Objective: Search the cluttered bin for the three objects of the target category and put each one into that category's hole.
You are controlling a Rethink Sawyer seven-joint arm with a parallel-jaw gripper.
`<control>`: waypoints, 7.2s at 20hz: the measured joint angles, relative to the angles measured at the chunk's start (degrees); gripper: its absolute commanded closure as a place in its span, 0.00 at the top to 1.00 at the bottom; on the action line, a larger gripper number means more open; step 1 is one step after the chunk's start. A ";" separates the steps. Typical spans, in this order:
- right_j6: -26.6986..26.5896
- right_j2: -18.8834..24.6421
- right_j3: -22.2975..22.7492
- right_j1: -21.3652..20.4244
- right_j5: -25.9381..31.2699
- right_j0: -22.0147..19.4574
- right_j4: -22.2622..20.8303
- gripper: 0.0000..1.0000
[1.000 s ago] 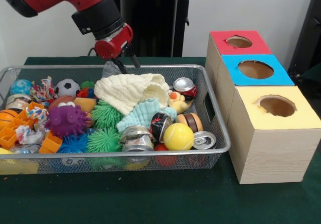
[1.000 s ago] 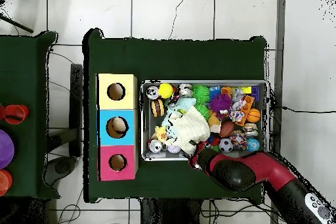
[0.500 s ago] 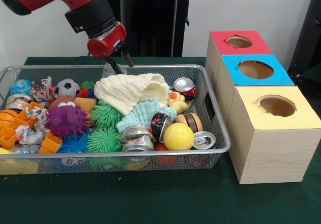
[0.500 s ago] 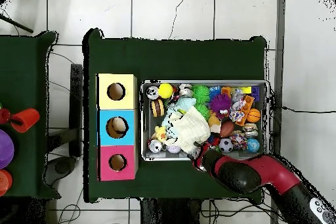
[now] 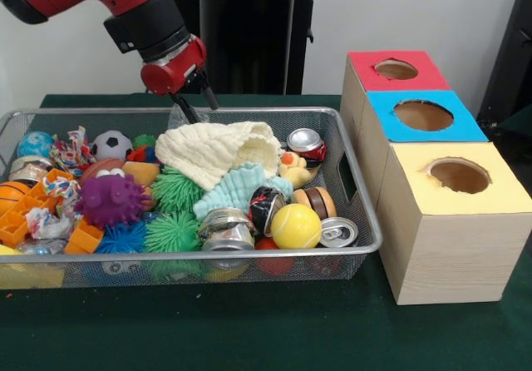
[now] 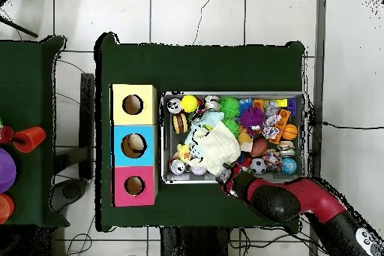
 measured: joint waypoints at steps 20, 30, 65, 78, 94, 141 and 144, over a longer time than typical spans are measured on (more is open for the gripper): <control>-2.69 -0.02 -0.94 2.13 0.26 -0.47 -0.01 1.00; -7.71 -0.02 -2.36 3.42 1.61 -2.52 0.25 1.00; -9.42 1.58 2.75 -7.19 1.98 -1.68 9.35 0.00; -9.42 3.59 8.94 -18.03 1.82 2.56 18.82 0.00; -9.42 -1.77 8.91 -18.13 -1.38 6.46 17.28 0.00; -9.42 -4.23 4.14 -16.27 0.53 7.42 15.81 1.00; -9.42 -3.86 2.55 -15.42 1.01 7.34 14.78 1.00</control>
